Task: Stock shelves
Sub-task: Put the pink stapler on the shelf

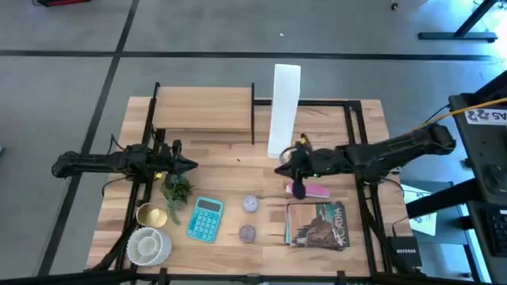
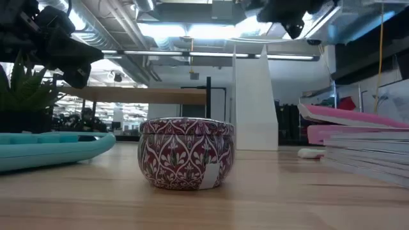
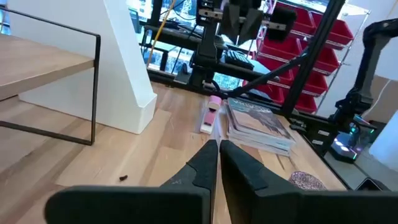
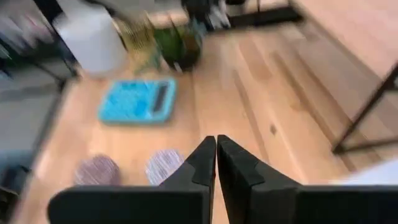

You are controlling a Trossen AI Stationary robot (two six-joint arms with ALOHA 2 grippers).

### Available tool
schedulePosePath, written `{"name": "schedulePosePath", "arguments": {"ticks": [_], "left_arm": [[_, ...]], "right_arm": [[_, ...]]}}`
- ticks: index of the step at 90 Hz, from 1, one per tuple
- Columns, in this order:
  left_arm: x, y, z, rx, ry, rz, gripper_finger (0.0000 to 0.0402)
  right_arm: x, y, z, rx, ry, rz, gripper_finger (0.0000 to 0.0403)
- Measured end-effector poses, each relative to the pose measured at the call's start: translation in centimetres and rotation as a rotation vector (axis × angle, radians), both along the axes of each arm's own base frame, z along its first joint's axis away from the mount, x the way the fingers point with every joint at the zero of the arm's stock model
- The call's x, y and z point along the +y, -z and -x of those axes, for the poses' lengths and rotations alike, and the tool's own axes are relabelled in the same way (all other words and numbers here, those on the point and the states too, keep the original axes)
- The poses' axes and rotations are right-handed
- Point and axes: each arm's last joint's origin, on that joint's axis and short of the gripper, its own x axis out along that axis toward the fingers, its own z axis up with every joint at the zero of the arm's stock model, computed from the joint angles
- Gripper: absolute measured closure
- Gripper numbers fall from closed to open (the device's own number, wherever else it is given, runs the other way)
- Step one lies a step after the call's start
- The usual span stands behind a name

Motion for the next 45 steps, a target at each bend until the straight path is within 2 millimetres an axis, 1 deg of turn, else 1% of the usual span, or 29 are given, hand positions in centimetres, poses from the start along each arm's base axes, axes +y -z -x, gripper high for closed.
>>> {"name": "schedulePosePath", "arguments": {"ticks": [9,16,21,36,45], "left_arm": [[0.0,0.0,0.0,0.000,0.000,0.000,0.0398],[0.0,0.0,0.0,0.000,0.000,0.000,0.0398],[0.0,0.0,0.0,0.000,0.000,0.000,0.0398],[0.0,0.0,0.0,0.000,0.000,0.000,0.0398],[0.0,0.0,0.0,0.000,0.000,0.000,0.0398]], "right_arm": [[0.4,-0.2,-0.7,0.100,0.065,0.054,0.0402],[0.4,0.1,-1.2,0.174,0.113,0.069,0.0402],[0.3,0.4,-1.5,0.203,0.179,0.070,0.0402],[-0.5,0.6,-1.7,0.262,0.351,0.019,0.0402],[-0.5,0.6,-1.7,0.241,0.416,-0.019,0.0402]]}}
